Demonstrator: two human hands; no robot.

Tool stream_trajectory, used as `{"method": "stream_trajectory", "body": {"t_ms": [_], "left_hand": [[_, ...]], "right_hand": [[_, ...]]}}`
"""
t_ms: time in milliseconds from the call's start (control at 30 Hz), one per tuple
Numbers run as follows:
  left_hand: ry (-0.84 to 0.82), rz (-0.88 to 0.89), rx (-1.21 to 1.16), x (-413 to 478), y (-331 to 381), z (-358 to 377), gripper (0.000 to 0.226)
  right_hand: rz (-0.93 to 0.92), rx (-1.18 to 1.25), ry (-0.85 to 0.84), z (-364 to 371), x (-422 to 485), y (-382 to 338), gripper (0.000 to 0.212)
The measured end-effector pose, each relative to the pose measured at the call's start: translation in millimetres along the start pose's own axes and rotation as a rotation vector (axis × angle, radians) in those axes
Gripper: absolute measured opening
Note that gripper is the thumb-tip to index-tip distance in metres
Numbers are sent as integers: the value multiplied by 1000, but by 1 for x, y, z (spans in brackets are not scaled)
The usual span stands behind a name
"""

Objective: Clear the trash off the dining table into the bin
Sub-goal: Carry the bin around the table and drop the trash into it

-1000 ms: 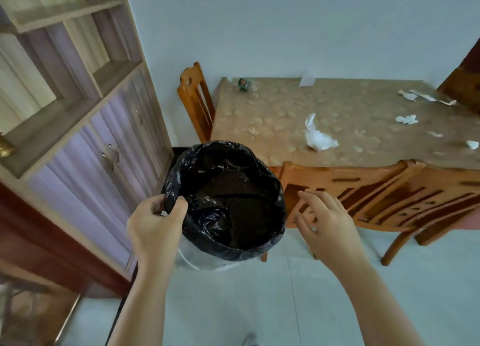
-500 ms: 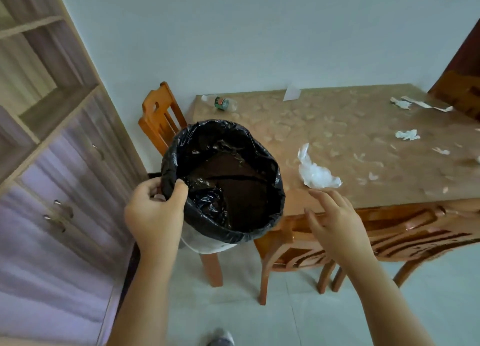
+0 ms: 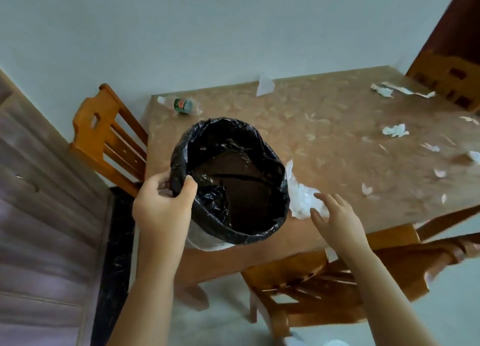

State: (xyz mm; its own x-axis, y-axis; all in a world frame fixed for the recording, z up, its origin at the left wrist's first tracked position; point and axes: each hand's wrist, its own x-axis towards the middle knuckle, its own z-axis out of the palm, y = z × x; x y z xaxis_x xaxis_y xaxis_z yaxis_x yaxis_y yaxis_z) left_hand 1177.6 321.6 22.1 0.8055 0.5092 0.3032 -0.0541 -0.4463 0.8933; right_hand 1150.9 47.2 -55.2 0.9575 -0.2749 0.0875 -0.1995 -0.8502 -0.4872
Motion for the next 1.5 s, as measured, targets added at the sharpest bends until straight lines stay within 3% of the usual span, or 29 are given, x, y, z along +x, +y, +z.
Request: {"method": "stream_trajectory", "body": {"t_ms": [267,500,933,1233,1500], "left_hand": [[115,-74,173,-3,6,59,23],[186,-119,264,-12,6,83,17],[211,-154,182,-16,6,87,21],[126,-104,195,-17,8,73,16],[75,-32,171,-17,1,53,16]], "right_hand": [[-68,-29,-250,44,96,60,38],[-122,-46,-383,79,122,87,42],[-17,176,-374,82,131,81,11],[-22,322,-119,40,109,49,10],[-155,480,128,-16,92,-8,16]]}}
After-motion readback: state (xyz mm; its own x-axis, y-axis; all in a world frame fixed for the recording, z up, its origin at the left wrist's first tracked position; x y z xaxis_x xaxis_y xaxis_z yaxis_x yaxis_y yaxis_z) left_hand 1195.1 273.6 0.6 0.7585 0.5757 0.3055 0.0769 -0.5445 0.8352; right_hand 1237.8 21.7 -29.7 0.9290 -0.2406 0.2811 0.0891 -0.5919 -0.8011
